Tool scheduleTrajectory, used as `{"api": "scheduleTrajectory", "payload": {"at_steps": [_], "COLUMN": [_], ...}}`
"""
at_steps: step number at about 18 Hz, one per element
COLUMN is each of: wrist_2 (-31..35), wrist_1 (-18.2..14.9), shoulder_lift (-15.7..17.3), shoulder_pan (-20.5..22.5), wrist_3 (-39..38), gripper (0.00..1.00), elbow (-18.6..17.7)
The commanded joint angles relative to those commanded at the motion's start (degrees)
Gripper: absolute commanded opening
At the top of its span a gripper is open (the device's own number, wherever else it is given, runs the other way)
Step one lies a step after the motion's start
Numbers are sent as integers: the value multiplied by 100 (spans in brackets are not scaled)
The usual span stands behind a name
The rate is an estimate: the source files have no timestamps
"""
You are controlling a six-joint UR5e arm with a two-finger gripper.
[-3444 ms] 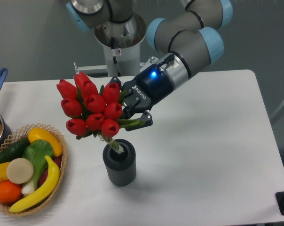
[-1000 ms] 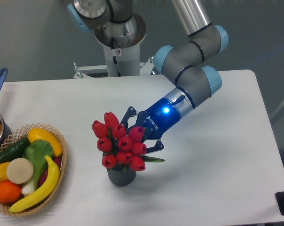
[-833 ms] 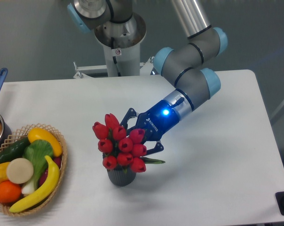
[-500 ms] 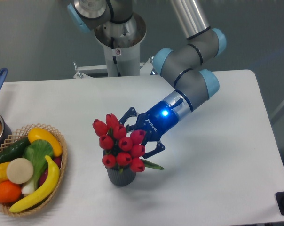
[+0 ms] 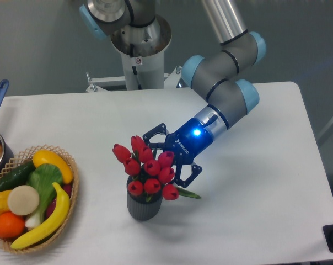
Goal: Insert the flowers into the vase
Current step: 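Push the tulips deeper into the vase and settle them upright, then open the gripper to release the tulips and lift away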
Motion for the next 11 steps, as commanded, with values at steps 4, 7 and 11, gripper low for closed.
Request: {"api": "scheduleTrajectory", "payload": {"at_steps": [4, 7, 11], "wrist_2": [692, 800, 1010], "wrist_1": [0, 0, 0], "shoulder_lift": [281, 343, 440], "shoulder_pan": [-9, -9, -18], "wrist_3": [-17, -18, -17], "gripper": [100, 100, 100], "elbow": [-53, -79, -71]}}
